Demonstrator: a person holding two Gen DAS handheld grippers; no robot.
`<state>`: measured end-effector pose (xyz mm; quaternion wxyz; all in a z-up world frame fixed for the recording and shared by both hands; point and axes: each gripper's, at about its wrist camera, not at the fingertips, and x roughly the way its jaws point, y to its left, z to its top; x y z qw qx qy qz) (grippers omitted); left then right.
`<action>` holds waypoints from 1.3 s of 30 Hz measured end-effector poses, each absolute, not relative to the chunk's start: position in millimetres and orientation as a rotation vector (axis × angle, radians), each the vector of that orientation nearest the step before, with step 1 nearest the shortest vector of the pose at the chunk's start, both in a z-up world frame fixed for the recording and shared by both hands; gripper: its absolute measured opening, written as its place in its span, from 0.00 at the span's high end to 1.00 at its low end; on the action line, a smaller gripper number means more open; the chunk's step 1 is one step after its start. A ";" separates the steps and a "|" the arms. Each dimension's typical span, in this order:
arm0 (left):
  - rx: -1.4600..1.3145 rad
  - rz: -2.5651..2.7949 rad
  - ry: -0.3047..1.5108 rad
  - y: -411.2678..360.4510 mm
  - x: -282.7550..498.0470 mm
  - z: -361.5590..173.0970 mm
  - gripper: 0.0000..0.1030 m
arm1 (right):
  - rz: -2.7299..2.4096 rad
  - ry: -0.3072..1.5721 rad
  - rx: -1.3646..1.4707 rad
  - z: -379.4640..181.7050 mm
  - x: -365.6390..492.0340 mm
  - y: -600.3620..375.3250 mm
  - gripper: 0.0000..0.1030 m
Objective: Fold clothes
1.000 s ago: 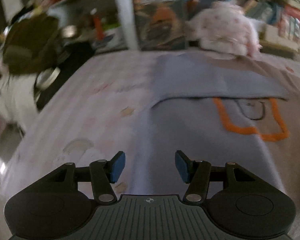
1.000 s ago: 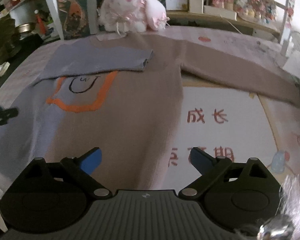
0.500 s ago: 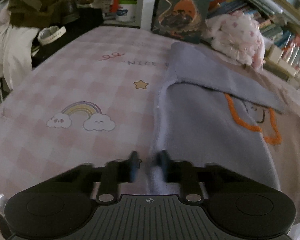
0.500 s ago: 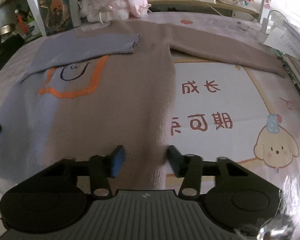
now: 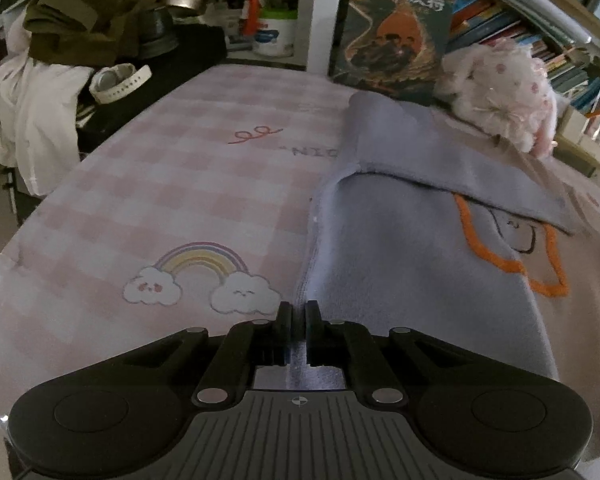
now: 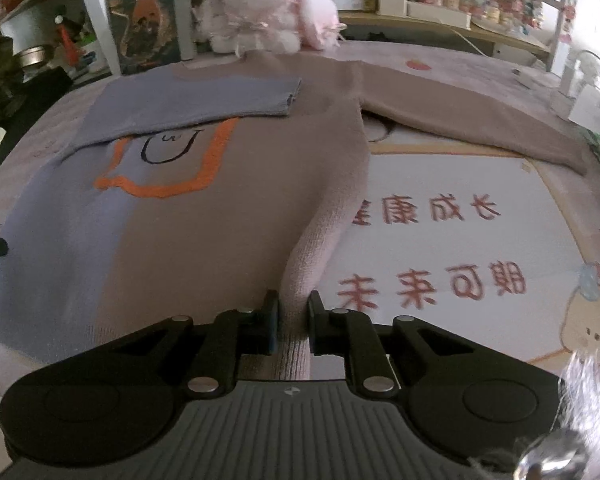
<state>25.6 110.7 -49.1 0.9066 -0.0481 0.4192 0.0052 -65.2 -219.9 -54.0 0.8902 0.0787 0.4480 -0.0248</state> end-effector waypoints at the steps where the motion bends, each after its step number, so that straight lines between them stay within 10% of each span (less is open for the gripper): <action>1: -0.099 0.014 0.865 112.1 26.3 -49.8 0.94 | -0.045 0.934 0.164 -53.9 -64.5 -218.0 0.88; 11: -0.024 -0.037 0.832 114.0 19.4 -47.3 0.88 | -0.048 0.935 0.170 -55.6 -67.8 -213.5 0.85; 14: 0.009 -0.048 0.801 110.1 9.3 -37.0 0.83 | -0.080 0.931 0.180 -51.2 -70.3 -213.8 0.74; 19: 0.015 -0.056 0.746 104.5 -10.4 -19.3 0.44 | -0.117 0.885 0.188 -35.0 -82.7 -210.1 0.47; 25: -0.004 -0.096 0.767 96.0 -32.7 -15.8 0.29 | -0.156 0.828 0.152 -19.4 -99.8 -194.6 0.20; 39: 0.076 -0.269 0.747 73.7 -73.5 -14.5 0.20 | -0.263 0.809 0.115 -11.8 -141.9 -164.9 0.12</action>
